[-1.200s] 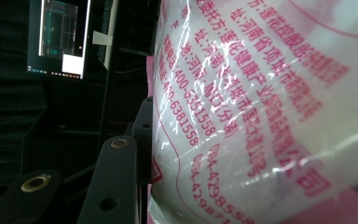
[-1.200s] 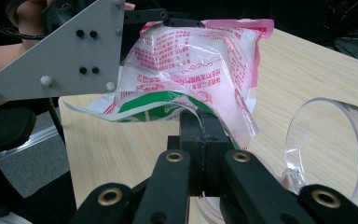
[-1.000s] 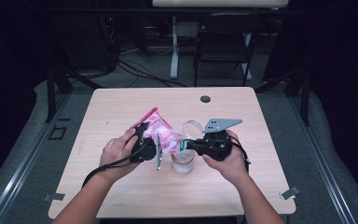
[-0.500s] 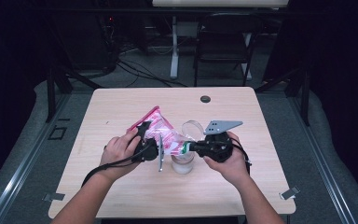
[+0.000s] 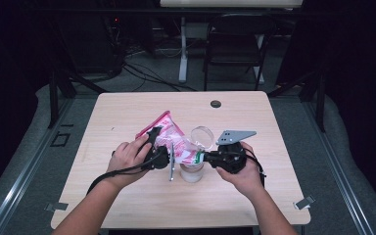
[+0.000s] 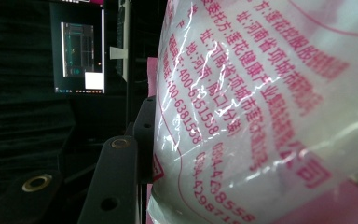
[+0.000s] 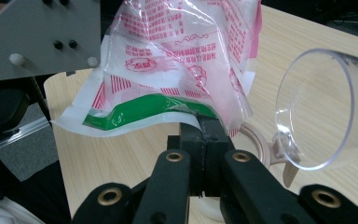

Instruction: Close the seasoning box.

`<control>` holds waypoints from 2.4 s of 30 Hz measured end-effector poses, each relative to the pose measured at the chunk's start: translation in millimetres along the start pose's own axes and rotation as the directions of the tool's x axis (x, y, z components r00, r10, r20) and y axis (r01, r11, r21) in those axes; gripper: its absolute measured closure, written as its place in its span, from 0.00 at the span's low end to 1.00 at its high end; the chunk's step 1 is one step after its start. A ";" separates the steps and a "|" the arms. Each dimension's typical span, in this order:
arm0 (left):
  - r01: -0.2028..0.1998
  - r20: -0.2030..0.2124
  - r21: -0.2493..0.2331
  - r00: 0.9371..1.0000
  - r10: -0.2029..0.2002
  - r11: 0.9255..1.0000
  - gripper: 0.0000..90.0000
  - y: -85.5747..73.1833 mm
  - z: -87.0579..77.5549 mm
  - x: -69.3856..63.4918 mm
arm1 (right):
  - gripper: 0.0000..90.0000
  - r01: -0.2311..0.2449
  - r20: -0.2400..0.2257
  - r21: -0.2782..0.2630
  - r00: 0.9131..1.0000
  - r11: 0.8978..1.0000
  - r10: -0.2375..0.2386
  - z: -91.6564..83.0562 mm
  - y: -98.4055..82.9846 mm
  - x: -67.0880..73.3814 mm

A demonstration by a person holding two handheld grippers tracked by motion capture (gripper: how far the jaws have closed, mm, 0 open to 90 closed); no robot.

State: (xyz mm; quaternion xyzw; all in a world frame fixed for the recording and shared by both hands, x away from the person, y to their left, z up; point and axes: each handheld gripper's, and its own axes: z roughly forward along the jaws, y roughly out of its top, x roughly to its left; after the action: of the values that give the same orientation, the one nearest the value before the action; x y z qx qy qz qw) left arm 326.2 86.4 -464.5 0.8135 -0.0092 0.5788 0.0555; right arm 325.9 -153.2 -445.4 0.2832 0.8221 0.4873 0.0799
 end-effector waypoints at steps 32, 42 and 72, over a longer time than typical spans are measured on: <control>-0.022 -0.019 0.006 1.000 0.022 1.000 0.70 -1.7 2.8 0.0 | 1.00 -0.017 0.011 0.055 1.000 0.998 0.017 15.6 -12.9 -4.8; -0.018 -0.016 0.012 1.000 0.018 1.000 0.71 -3.2 5.0 -1.1 | 1.00 -0.024 0.008 0.072 1.000 0.997 0.024 22.3 -16.8 -5.5; -0.035 -0.050 0.015 0.998 0.036 0.999 0.72 -1.7 2.3 -1.1 | 1.00 -0.027 0.004 0.106 1.000 0.994 0.027 32.6 -23.0 -6.8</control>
State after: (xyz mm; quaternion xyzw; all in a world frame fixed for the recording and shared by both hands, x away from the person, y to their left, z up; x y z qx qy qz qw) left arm 328.2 87.8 -466.4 0.7987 -0.0181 0.6001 0.0397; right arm 336.0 -140.7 -482.5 0.2987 0.8429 0.4436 0.0594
